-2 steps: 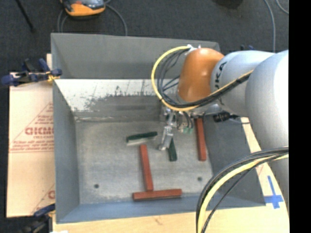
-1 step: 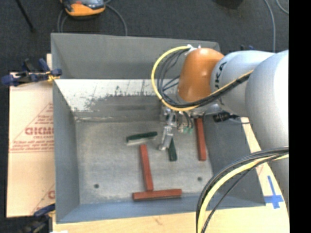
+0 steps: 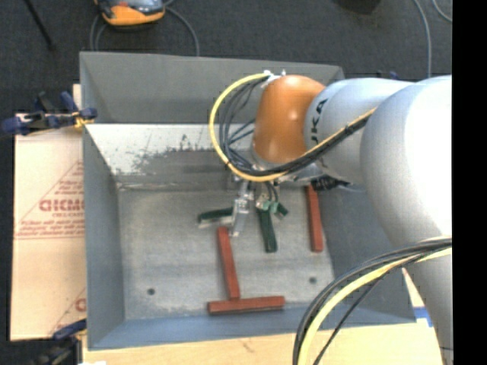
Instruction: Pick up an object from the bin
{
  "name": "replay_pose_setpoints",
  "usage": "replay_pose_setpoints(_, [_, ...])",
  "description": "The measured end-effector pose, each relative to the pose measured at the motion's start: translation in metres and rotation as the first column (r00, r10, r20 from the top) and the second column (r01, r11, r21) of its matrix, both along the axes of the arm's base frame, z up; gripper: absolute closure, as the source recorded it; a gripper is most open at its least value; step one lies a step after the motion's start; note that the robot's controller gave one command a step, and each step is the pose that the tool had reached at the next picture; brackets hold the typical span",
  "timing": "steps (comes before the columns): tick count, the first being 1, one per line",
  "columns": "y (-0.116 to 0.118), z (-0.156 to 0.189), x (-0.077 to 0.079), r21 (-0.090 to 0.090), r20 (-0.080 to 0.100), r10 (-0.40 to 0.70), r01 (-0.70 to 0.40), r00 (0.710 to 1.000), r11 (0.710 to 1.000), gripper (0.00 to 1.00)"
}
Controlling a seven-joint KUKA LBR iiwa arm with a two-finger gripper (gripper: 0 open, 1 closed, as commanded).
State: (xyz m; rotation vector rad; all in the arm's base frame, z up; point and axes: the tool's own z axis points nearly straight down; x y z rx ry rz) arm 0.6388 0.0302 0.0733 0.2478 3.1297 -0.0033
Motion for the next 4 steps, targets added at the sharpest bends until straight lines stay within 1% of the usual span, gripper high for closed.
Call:
replay_pose_setpoints(1, [0.033, 0.010, -0.002, 0.001, 0.005, 0.191, -0.191, 0.982, 0.982, 1.00])
replay_pose_setpoints(2, [0.033, 0.010, -0.002, 0.002, 0.005, 0.191, -0.191, 0.982, 0.982, 1.00])
replay_pose_setpoints(3, [0.031, 0.058, 0.003, 0.001, -0.005, 0.204, -0.204, 0.979, 0.979, 1.00])
replay_pose_setpoints(4, [0.057, 0.185, -0.007, 0.001, 0.003, 0.241, -0.241, 0.971, 0.971, 1.00])
